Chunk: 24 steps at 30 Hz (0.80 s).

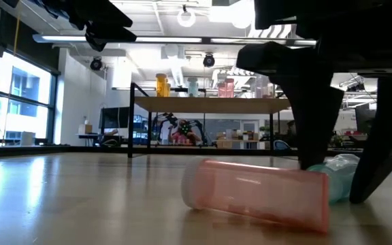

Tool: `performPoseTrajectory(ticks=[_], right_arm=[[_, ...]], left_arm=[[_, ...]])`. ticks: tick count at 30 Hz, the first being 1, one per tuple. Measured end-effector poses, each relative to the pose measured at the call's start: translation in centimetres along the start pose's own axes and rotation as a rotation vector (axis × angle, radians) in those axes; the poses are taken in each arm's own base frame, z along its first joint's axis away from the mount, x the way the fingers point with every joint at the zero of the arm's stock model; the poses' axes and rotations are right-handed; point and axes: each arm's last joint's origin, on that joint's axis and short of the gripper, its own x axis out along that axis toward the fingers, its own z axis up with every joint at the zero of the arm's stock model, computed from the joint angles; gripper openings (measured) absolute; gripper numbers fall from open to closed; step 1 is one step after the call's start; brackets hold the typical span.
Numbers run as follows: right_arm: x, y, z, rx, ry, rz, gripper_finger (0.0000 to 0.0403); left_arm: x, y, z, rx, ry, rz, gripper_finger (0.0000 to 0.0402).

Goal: Pick and place medicine bottles onto shelf by color
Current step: Put the blue pill bottle on the shelf aligned with the blue pill bottles

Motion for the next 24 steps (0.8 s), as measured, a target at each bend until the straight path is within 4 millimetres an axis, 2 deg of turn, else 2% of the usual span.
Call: performPoseTrajectory(ticks=[7,14,19,24], right_arm=[[0.0,0.1,-0.3,0.07,0.027,0.005,0.0119],[0.0,0.1,-0.3,0.068,0.028,-0.002,0.0104],[0.2,-0.1,-0.5,0.028,0.043,-0.123,0.0068],[0.3,-0.9,-0.5,-0.05,0.046,-0.286,0.0067]], left_arm=[[0.0,0.0,0.0,0.0,0.0,0.0,0.02],[0.0,0.0,0.0,-0.003,0.0,0.0,0.02],[0.0,0.1,-0.3,-0.097,0.035,0.002,0.02],[0.0,0.4,-0.9,-0.16,0.123,-0.081,0.02]])
